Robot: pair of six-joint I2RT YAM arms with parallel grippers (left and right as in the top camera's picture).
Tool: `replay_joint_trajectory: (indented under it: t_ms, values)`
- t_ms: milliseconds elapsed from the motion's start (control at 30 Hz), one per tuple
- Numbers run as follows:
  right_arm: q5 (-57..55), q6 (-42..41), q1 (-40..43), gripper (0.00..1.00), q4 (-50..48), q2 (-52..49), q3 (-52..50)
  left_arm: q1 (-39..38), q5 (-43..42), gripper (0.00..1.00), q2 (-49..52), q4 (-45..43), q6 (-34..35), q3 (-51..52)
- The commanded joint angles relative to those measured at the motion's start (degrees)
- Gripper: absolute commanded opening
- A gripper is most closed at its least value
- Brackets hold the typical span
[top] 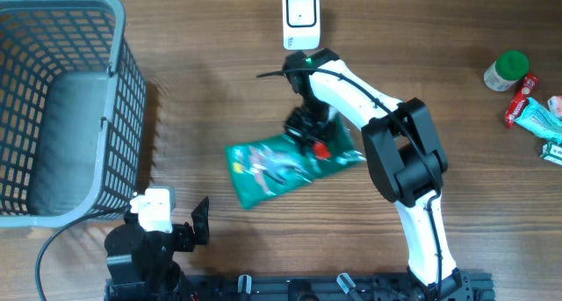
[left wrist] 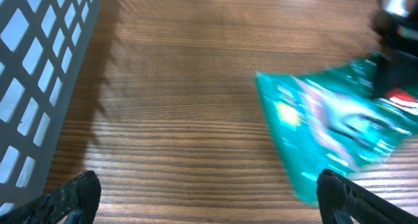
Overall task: Scan the item barcode
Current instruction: 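Set the pack down, regrasp and flip it barcode side up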
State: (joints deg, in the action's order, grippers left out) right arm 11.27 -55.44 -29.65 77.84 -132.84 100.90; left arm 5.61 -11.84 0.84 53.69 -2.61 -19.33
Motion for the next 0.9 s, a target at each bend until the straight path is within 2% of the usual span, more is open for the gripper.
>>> replay_joint_trajectory:
  t_ms: [0,33,67,100,133,200,233,267,300,400,533,667,767,800,833,867]
  values:
    - [-23.04,0.2,2.4,0.05,4.33,3.52,-0.55,-0.24,-0.09,1.0,-0.24,-0.02,0.5,0.26]
    - [-24.3,0.81,2.4,0.12,5.11,6.84,-0.04,-0.24,-0.09,1.0,-0.24,-0.02,0.5,0.26]
    - [-22.69,2.38,2.4,0.47,4.68,9.68,0.46,-0.24,-0.09,1.0,-0.24,-0.02,0.52,0.26]
    - [-19.19,2.71,2.4,0.89,3.78,13.0,0.92,-0.24,-0.09,1.0,-0.24,-0.02,0.5,0.26]
    - [-15.04,1.4,2.4,1.0,3.34,14.71,0.9,-0.24,-0.09,1.0,-0.24,-0.02,0.5,0.26]
    - [-7.17,-14.43,2.19,1.0,6.99,15.17,0.61,-0.24,-0.09,1.0,-0.24,-0.02,0.5,0.26]
    - [-6.86,-24.39,1.38,1.0,7.3,15.08,-0.57,-0.24,-0.09,1.0,-0.24,-0.02,0.5,0.26]
    - [-6.88,-30.64,0.46,0.99,6.32,15.08,-1.9,-0.24,-0.09,1.0,-0.24,-0.02,0.5,0.26]
    - [-7.06,-35.63,-0.92,1.0,3.13,15.04,-3.78,-0.24,-0.09,1.0,-0.24,-0.02,0.5,0.26]
    - [-10.03,-42.84,-2.97,1.0,-4.76,13.18,-8.28,-0.24,-0.09,1.0,-0.24,-0.02,0.5,0.26]
    - [-10.34,-44.63,-0.9,1.0,-7.54,11.41,-11.91,-0.24,-0.09,1.0,-0.24,-0.02,0.5,0.26]
    - [-7.13,-36.02,0.66,0.99,-13.22,7.37,-14.84,-0.24,-0.09,1.0,-0.24,-0.02,0.5,0.26]
    - [-3.54,-35.01,0.63,0.98,-13.49,2.6,-17.03,-0.24,-0.09,1.0,-0.24,-0.02,0.5,0.26]
    - [-2.19,-32.68,0.66,0.68,-14.23,0.83,-17.31,-0.24,-0.09,1.0,-0.24,-0.02,0.5,0.26]
    - [-1.2,-31.23,0.66,0.21,-14.23,-0.9,-17.35,-0.24,-0.09,1.0,-0.24,-0.02,0.5,0.26]
    - [-0.81,-30.45,0.66,0.05,-14.23,-1.75,-17.38,-0.24,-0.09,1.0,-0.24,-0.02,0.5,0.26]
